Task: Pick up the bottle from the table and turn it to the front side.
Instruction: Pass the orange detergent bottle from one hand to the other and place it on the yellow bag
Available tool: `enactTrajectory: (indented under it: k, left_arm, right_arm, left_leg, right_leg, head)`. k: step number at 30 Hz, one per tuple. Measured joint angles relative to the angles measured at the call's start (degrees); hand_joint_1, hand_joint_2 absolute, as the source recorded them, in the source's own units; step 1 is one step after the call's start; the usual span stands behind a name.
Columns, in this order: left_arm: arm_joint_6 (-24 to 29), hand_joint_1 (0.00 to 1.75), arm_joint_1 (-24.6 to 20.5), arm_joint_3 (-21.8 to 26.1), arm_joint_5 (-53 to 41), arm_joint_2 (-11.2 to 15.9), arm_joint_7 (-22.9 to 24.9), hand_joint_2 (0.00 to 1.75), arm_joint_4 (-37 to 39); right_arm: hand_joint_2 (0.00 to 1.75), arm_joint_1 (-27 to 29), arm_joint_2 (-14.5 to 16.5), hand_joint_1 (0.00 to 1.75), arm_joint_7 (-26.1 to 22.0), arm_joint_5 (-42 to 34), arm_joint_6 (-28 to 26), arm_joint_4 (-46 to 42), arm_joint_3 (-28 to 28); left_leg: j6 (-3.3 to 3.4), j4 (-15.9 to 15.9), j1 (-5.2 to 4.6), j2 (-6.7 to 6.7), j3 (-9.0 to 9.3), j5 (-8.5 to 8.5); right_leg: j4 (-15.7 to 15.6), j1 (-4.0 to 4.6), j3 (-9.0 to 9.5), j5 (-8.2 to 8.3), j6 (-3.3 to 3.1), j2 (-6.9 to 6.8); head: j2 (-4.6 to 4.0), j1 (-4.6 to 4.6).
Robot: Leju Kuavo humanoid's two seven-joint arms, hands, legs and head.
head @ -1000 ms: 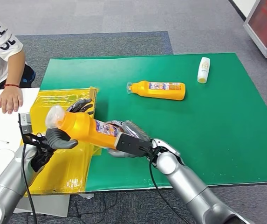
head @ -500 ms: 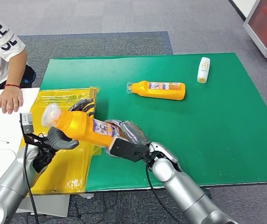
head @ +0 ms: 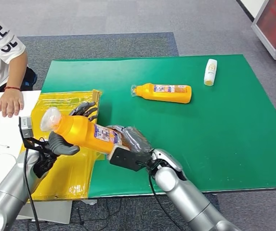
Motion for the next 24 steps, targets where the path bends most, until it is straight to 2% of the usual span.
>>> enactTrajectory:
  k: [12, 24]
  left_arm:
    - [-1.0, 0.0, -0.9, -0.5, -0.2, -0.5, -0.6, 1.75, 0.8]
    - [-1.0, 0.0, -0.9, -1.5, 0.6, -0.5, 0.3, 1.75, 0.8]
  right_arm:
    - [1.75, -0.1, 0.0, 1.74, -0.2, 0.5, 0.1, 0.0, 1.6]
    - [1.75, 0.0, 0.0, 1.74, 0.7, 4.6, -3.5, 0.0, 2.4]
  left_leg:
    - [0.0, 0.0, 0.0, 0.0, 0.0, 0.0]
    - [0.0, 0.0, 0.0, 0.0, 0.0, 0.0]
  right_leg:
    - [0.0, 0.0, -0.01, 0.0, 0.0, 0.0]
    - [0.0, 0.0, -0.01, 0.0, 0.0, 0.0]
  head:
    - [0.0, 0.01]
    - [0.0, 0.01]
